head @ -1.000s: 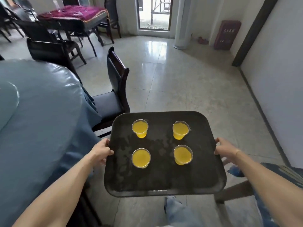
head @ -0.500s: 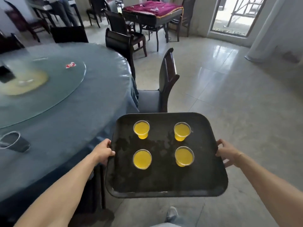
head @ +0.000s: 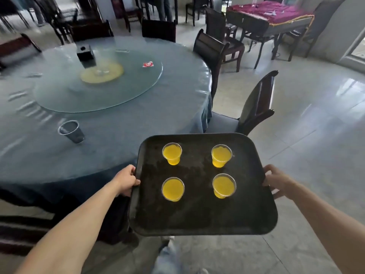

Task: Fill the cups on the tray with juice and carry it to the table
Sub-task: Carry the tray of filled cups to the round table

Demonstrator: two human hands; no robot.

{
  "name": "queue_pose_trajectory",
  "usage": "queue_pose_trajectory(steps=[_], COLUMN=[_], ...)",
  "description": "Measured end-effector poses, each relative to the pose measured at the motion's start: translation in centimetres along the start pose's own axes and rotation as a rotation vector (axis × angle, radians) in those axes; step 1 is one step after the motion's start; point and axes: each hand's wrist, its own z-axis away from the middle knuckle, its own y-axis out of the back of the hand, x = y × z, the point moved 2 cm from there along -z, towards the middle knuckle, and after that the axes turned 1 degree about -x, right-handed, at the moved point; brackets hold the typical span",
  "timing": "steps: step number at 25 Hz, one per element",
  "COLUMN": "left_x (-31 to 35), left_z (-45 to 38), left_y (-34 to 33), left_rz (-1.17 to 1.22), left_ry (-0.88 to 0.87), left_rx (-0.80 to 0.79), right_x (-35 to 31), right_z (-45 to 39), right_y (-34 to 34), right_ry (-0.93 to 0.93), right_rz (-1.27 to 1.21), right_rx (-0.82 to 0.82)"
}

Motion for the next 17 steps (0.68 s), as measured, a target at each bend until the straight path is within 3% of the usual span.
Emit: queue_pose_trajectory(steps=[17], left_x=[-3.7], left_z=[-12.1], left_y=[12.6], left_rz=[0.115], left_ry=[0.125], left_rx=[0.069], right_x=[-20.8], right_z=[-12.3], right_y=[-8.7], right_ry=[0.113], right_rz=[0.168], right_rx=[-0.05])
